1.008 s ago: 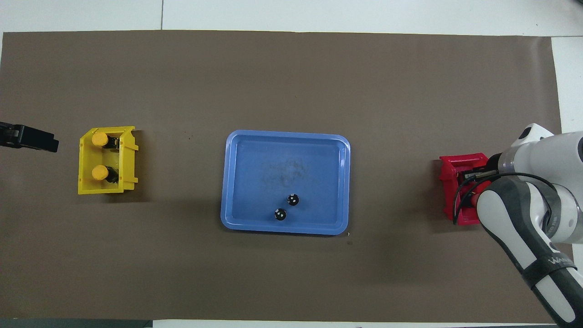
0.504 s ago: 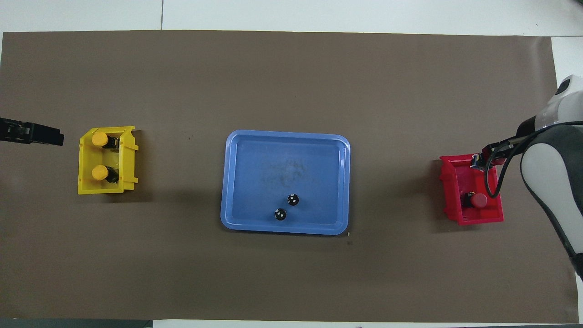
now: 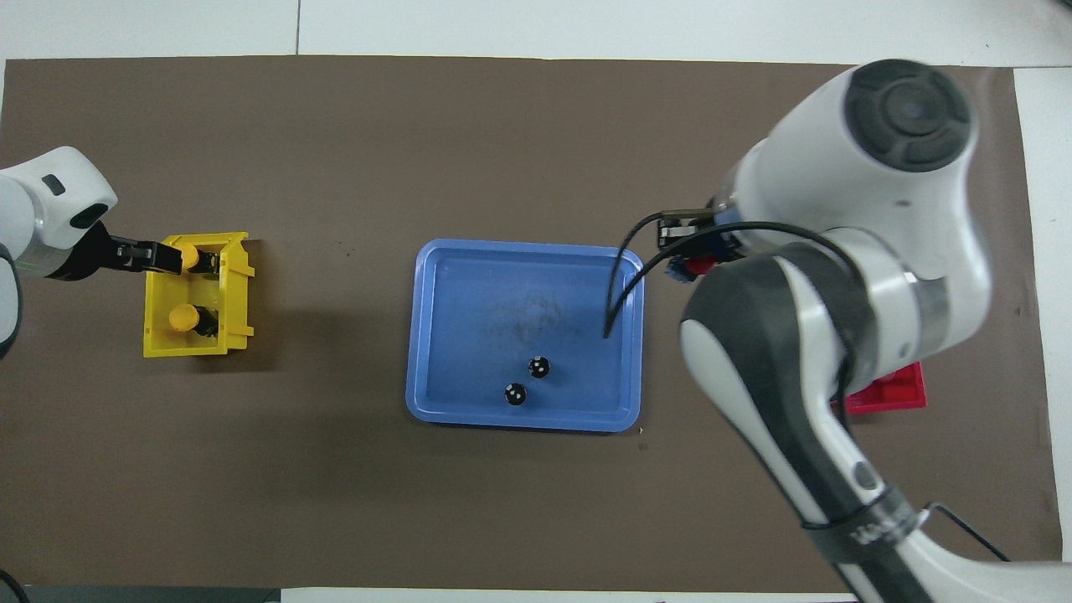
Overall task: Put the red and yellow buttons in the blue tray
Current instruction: 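Carry the red button into the blue tray while the left gripper grasps a yellow button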
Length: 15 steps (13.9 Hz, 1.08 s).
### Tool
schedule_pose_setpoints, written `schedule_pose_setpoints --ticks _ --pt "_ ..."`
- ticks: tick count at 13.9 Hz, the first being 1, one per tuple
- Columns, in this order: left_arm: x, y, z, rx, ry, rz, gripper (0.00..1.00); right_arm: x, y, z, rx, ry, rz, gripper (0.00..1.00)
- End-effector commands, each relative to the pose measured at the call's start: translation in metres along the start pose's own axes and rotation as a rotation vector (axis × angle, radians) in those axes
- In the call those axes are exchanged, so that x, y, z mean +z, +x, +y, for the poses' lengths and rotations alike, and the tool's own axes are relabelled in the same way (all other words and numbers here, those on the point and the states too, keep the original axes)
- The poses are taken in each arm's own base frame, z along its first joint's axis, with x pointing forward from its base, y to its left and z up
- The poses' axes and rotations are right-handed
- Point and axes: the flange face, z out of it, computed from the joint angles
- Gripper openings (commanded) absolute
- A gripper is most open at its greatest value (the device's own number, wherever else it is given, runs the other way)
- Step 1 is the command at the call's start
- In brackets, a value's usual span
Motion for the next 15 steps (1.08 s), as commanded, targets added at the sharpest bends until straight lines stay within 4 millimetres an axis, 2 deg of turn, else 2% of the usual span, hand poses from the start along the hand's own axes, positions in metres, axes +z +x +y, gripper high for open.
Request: schedule_pose_setpoints --ticks 1,3,5,7,9,11,13,14,15 --pt "0.026 0.011 -0.004 -0.084 -0.011 0.027 0.76 0.039 -0.007 -0.045 0.058 0.005 -0.005 0.20" --pt "0.041 0.015 -0.005 -0.098 -0.009 0.039 0.76 0.064 -0.016 -0.057 0.080 0.004 -0.008 0.21" --pt "0.053 0.017 -0.004 -0.107 -0.009 0.032 0.76 0.077 -0.025 -0.066 0.069 0.009 -0.003 0.21" --pt "0.061 0.015 -0.007 -0.110 -0.009 0.024 0.75 0.099 -0.034 -0.082 0.067 -0.003 -0.016 0.22" --pt "0.067 0.012 -0.006 -0.112 -0.008 0.032 0.72 0.115 -0.033 -0.086 0.063 -0.008 -0.015 0.23" --pt "0.072 0.011 -0.005 -0.117 -0.009 0.033 0.67 0.121 -0.032 -0.087 0.063 -0.003 -0.008 0.27" --pt "0.072 0.011 -0.003 -0.116 -0.010 0.030 0.26 0.127 -0.031 -0.086 0.070 -0.005 -0.012 0.29" --pt "0.071 0.012 -0.001 -0.111 -0.010 0.033 0.14 0.128 -0.030 -0.085 0.073 0.002 -0.004 0.36" --pt "0.070 0.013 -0.004 -0.116 -0.009 0.032 0.09 0.128 -0.029 -0.085 0.075 0.006 0.000 0.54"
